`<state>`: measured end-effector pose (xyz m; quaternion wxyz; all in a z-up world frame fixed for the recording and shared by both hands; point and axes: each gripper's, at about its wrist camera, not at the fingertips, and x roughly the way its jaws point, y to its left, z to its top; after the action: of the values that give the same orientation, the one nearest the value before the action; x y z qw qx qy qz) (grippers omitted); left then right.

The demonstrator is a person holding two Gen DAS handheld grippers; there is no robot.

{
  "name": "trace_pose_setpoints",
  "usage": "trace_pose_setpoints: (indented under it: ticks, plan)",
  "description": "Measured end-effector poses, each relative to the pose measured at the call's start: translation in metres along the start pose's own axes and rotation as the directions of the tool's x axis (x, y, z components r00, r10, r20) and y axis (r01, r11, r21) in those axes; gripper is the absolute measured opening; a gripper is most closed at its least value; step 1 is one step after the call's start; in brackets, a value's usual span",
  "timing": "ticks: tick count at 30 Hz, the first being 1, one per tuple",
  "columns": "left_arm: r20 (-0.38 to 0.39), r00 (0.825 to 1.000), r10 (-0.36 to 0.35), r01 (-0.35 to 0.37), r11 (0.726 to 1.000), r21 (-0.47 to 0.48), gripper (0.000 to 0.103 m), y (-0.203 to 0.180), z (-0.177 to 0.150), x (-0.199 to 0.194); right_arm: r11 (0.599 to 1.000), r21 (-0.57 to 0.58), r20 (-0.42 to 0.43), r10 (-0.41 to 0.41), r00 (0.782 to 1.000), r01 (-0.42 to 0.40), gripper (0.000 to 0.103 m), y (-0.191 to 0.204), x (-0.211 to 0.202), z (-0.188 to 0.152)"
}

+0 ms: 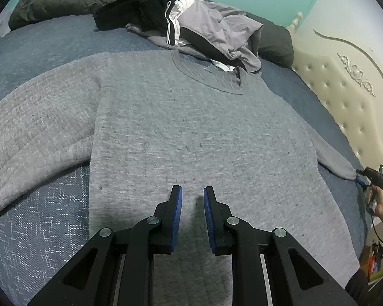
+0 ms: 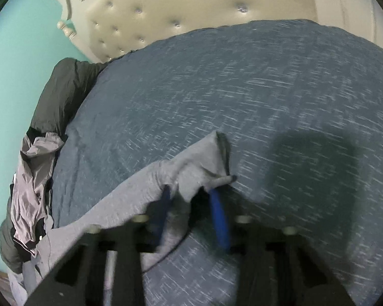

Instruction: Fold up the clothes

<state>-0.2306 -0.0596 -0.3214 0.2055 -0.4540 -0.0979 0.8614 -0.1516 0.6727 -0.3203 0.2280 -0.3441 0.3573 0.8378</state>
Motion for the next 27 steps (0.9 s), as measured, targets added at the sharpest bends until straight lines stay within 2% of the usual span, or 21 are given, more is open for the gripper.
trace_pose_setpoints:
  ticks: [1,4,6,8,11,12,14,18,21,27]
  plan:
    - [-0.001,1.000,0.001,-0.001,1.000,0.000,0.019,0.000,0.000,0.001,1.000,-0.014,0.007,0.000,1.000,0.000,0.010,0.002,0.000,0.001]
    - [-0.005,1.000,0.002,-0.002,1.000,0.002,0.019,0.000,0.000,0.002,0.997,-0.080,0.080,0.022,0.997,-0.016,0.007,0.011,-0.010,0.004]
    - [-0.007,1.000,0.003,-0.003,1.000,0.002,0.019,0.000,-0.001,0.003,0.988,-0.150,0.159,0.058,0.986,-0.034,0.007,0.021,-0.028,0.004]
    - [-0.008,1.000,0.002,-0.002,1.000,0.005,0.019,-0.001,0.000,0.003,0.982,-0.181,0.199,0.079,0.977,-0.042,0.007,0.024,-0.034,0.008]
    - [-0.009,1.000,0.001,-0.001,1.000,0.010,0.019,-0.003,-0.001,0.003,0.992,-0.124,0.135,0.037,0.990,-0.020,0.009,0.011,-0.014,0.015]
    - [-0.009,1.000,0.001,-0.001,1.000,0.012,0.019,-0.003,-0.001,0.003,0.996,-0.088,0.082,0.007,0.997,0.000,0.009,0.003,-0.001,0.017]
    - [-0.008,1.000,0.002,-0.002,1.000,0.014,0.019,-0.004,-0.001,0.003,0.998,-0.046,0.044,-0.047,0.998,0.049,0.012,-0.012,0.011,0.016]
    - [-0.009,1.000,0.003,-0.003,1.000,0.010,0.019,-0.002,-0.001,0.003,0.997,-0.008,0.118,-0.082,0.990,0.083,0.027,-0.033,-0.002,0.022]
    - [-0.010,1.000,0.003,-0.003,1.000,0.008,0.019,-0.002,-0.001,0.003,0.996,0.025,0.148,-0.091,0.985,0.089,0.028,-0.045,-0.013,0.031]
    - [-0.008,1.000,0.001,-0.001,1.000,0.016,0.019,-0.007,-0.001,0.002,0.997,0.016,0.140,-0.077,0.987,0.075,0.028,-0.039,-0.016,0.038]
